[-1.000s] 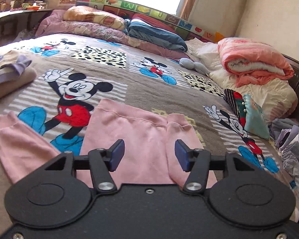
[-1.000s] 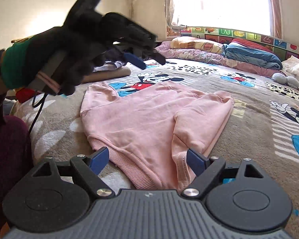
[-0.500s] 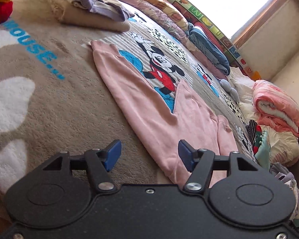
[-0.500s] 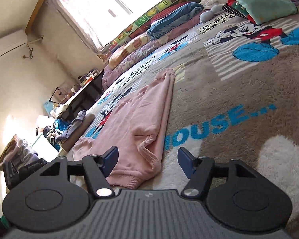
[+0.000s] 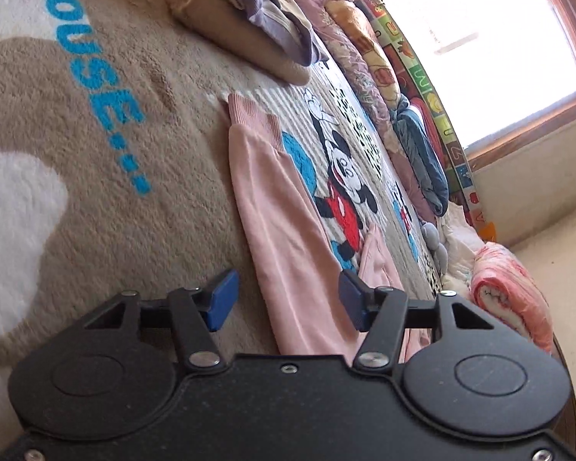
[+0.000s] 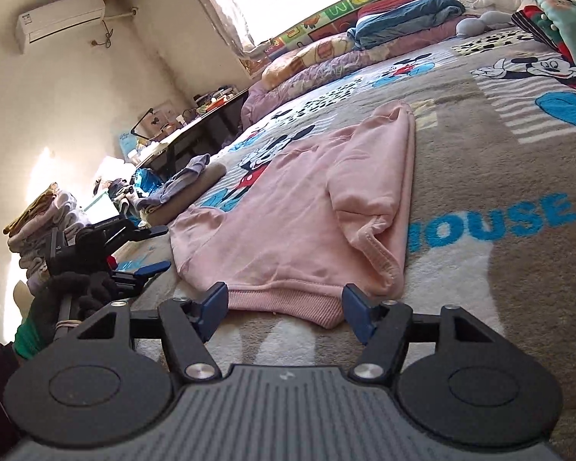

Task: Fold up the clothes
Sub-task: 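Move the left gripper to the ribbed sleeve cuff and grasp it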

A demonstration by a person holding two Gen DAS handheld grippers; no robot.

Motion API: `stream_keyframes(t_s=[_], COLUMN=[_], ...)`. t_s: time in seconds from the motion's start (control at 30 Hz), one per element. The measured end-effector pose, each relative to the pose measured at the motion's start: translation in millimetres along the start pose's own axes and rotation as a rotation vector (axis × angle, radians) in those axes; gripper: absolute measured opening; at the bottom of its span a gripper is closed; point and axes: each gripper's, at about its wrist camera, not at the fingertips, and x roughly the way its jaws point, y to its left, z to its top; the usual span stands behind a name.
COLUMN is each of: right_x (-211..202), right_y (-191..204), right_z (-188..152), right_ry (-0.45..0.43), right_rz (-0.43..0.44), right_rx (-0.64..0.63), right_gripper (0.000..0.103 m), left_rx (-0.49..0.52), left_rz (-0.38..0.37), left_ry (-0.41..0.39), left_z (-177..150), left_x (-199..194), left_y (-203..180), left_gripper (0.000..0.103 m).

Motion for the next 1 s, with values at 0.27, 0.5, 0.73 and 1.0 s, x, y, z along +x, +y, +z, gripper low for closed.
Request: stream_keyframes(t_s=[0.27, 0.5, 0.73, 1.0], right_x=[2, 8, 12, 7], right_y=[-18, -25, -29, -24], right_z=[-6, -9, -11, -8], right_ry=[-0.012, -0.017, -0.026, -0.054], right_rz=[-0.01, 0.002, 0.013, 0.042], right_rx=[0.055, 0.063, 0.07, 0.067], right_gripper=[0.07, 0.074, 0.076, 0.078], left_rx=[-0.02, -0.022, 0.002, 0.268], left_rz=[-0.01, -0.014, -0.001, -0.086], left_ry=[-0.035, -0.053, -0.064, -0.156], left_z=[35, 55, 55, 34], left_x=[27, 48, 49, 28], left_y=[7, 14, 15, -59], left_gripper=[0.048, 0.03, 0.004, 0.003])
